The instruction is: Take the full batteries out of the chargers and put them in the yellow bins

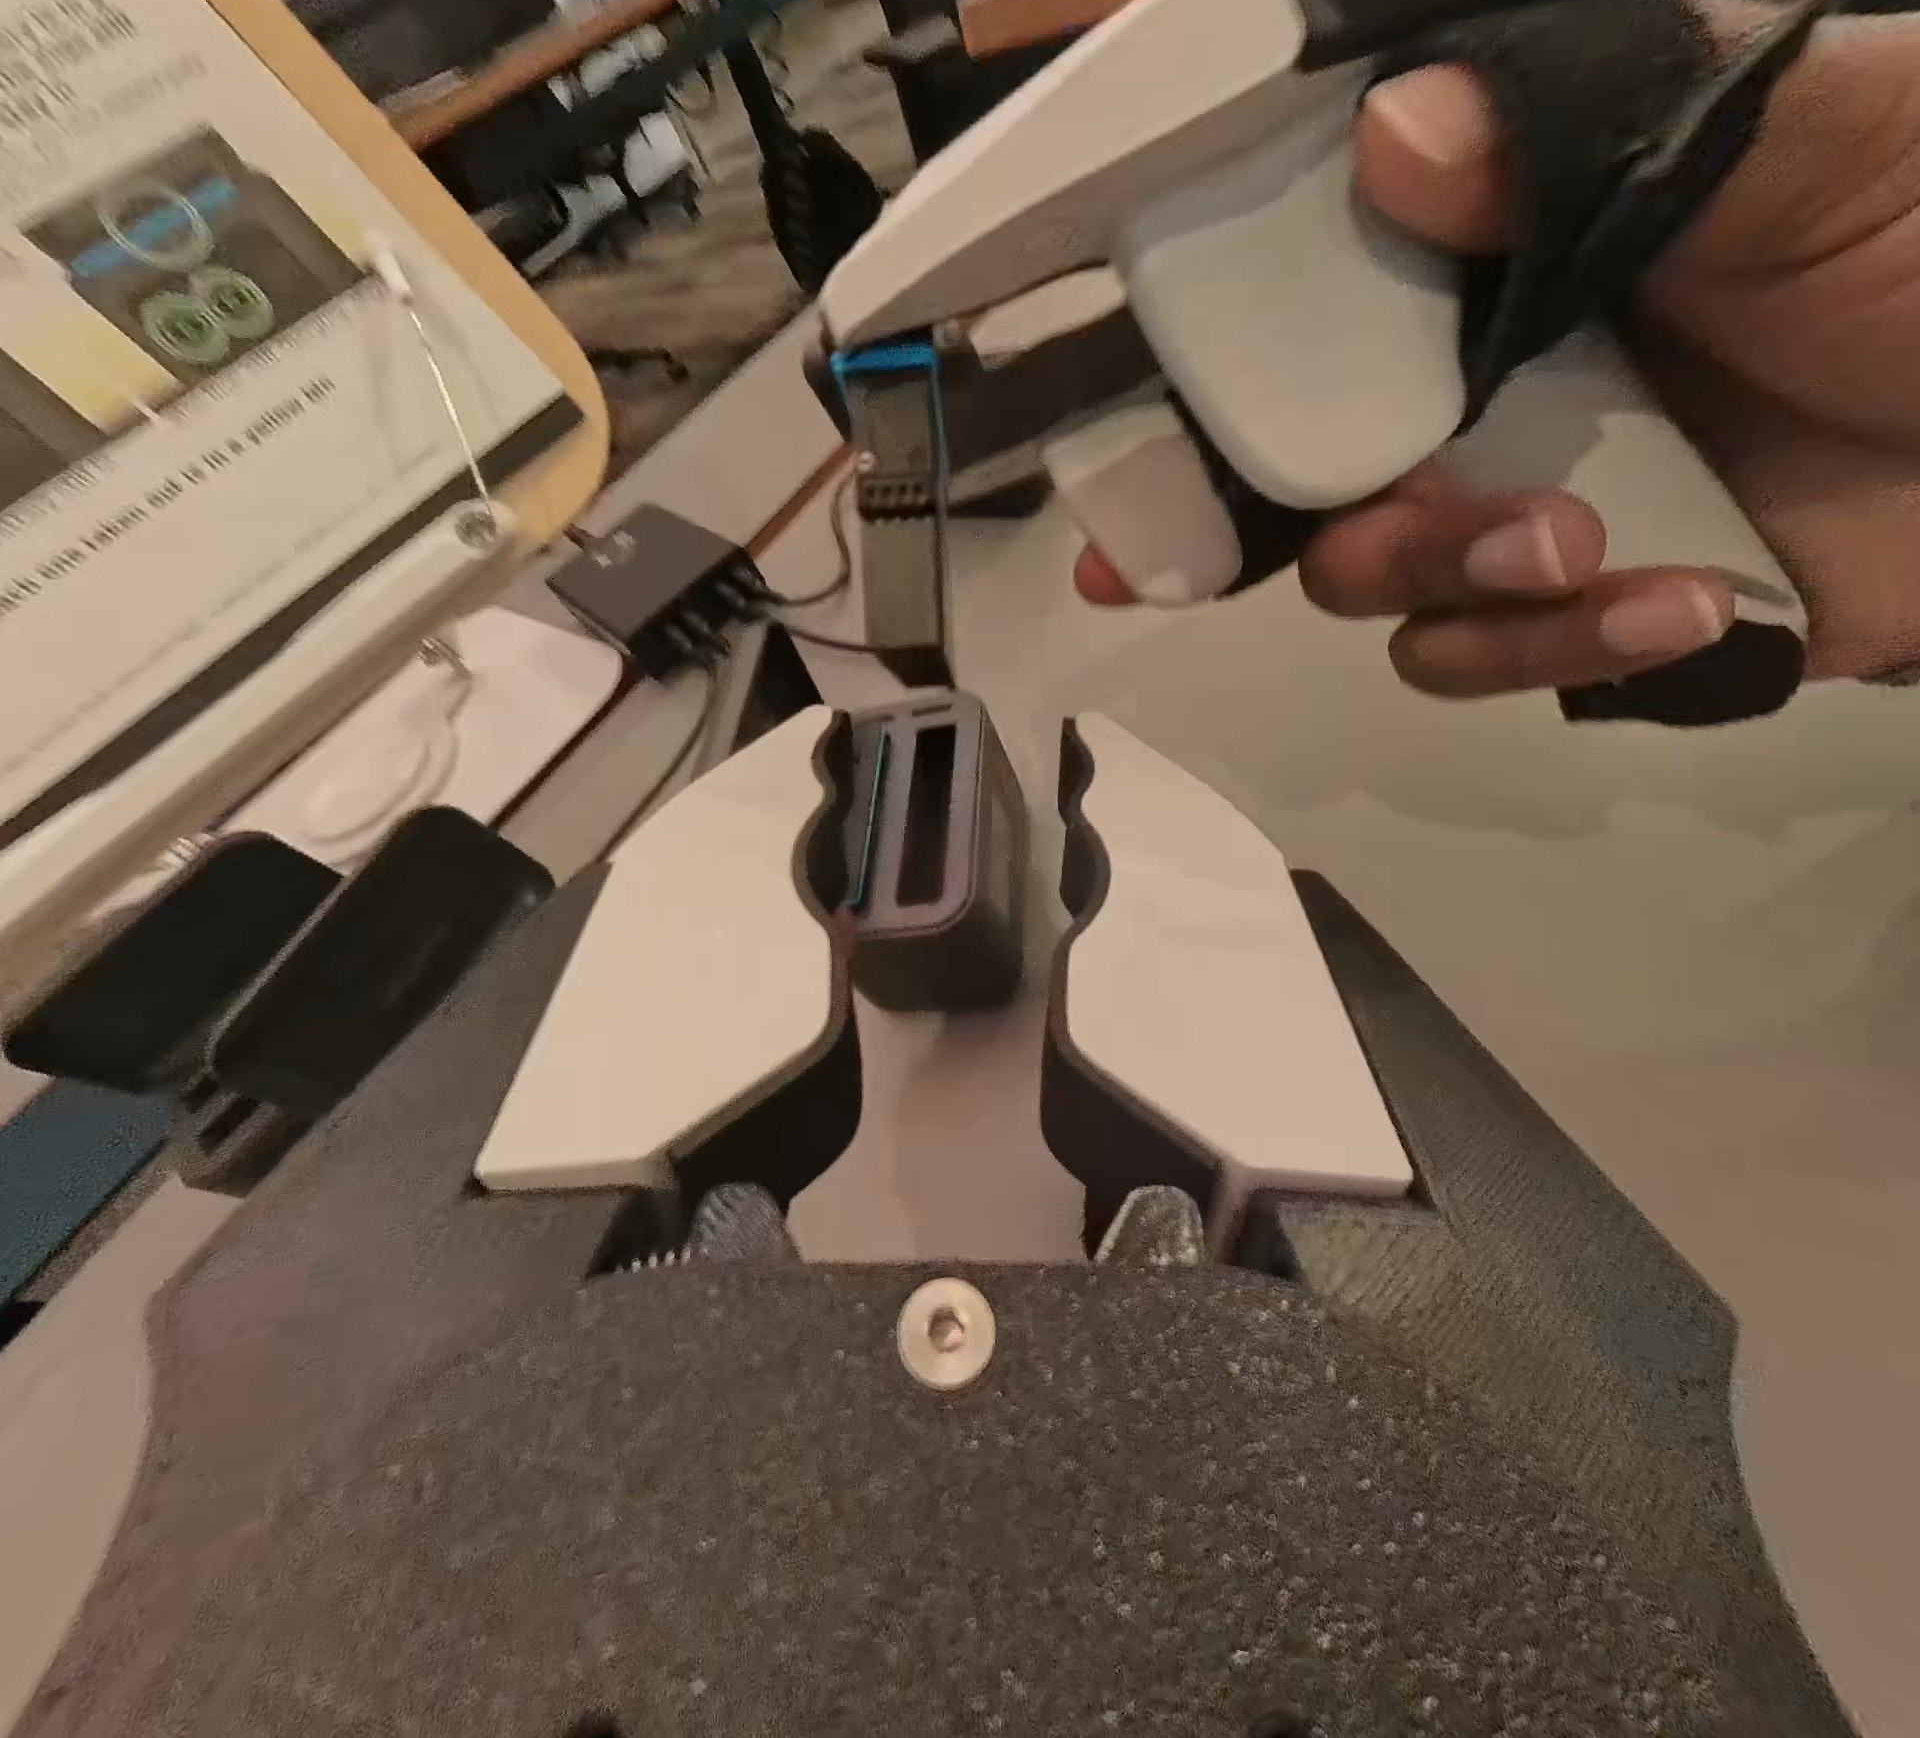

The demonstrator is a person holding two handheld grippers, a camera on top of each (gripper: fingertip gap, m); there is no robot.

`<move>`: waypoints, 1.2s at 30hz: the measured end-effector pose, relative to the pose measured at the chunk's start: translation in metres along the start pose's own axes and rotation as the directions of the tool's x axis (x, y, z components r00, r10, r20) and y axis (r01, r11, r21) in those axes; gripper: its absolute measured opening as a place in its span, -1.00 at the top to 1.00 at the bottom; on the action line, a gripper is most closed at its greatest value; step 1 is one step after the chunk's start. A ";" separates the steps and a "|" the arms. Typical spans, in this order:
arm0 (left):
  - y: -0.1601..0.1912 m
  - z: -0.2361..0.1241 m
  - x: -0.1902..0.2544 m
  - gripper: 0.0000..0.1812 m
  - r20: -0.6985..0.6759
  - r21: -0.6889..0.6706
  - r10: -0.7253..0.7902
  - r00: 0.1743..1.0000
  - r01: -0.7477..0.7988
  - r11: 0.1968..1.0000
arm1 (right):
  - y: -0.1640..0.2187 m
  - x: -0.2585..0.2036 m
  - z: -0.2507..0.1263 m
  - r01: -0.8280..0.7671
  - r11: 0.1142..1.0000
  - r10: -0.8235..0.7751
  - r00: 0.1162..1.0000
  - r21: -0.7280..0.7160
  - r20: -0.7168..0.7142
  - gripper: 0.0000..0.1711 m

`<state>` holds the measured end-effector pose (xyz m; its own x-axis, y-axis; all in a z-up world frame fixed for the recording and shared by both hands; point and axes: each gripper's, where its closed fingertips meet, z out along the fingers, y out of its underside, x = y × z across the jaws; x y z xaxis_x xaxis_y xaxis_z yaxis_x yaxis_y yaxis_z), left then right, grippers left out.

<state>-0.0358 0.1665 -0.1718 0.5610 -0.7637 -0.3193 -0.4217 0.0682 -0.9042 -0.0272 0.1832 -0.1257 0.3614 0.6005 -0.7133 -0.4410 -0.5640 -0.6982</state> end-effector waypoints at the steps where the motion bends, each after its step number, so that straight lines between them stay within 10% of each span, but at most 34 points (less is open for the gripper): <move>1: -0.005 -0.001 -0.001 0.60 0.031 0.030 0.008 0.999 -0.009 1.000 | 0.001 -0.002 0.000 -0.041 0.999 0.041 0.999 0.004 0.022 0.30; 13: -0.032 -0.014 -0.006 0.88 0.083 0.218 -0.016 0.996 -0.003 0.976 | 0.002 -0.007 0.000 -0.243 0.970 0.240 0.961 0.001 0.139 0.30; 20: -0.050 -0.039 0.000 0.88 -0.163 0.383 -0.125 0.979 0.180 0.906 | -0.004 -0.046 -0.008 0.194 0.979 -0.167 0.944 -0.069 0.285 0.37; 27: -0.065 -0.055 0.021 0.88 -0.393 0.438 -0.134 0.910 0.314 0.843 | 0.003 -0.057 -0.039 0.790 0.542 -0.705 0.613 -0.286 0.357 0.35; 36: -0.073 -0.062 0.045 0.89 -0.508 0.435 -0.084 0.857 0.339 0.834 | 0.024 -0.065 -0.057 0.881 0.181 -0.744 0.413 -0.437 0.525 0.60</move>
<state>-0.0237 0.0877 -0.1028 0.1548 -0.9865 -0.0539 0.1483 0.0771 -0.9859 -0.0145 0.0987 -0.0998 0.0465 0.9654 0.2566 0.5977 0.1790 -0.7815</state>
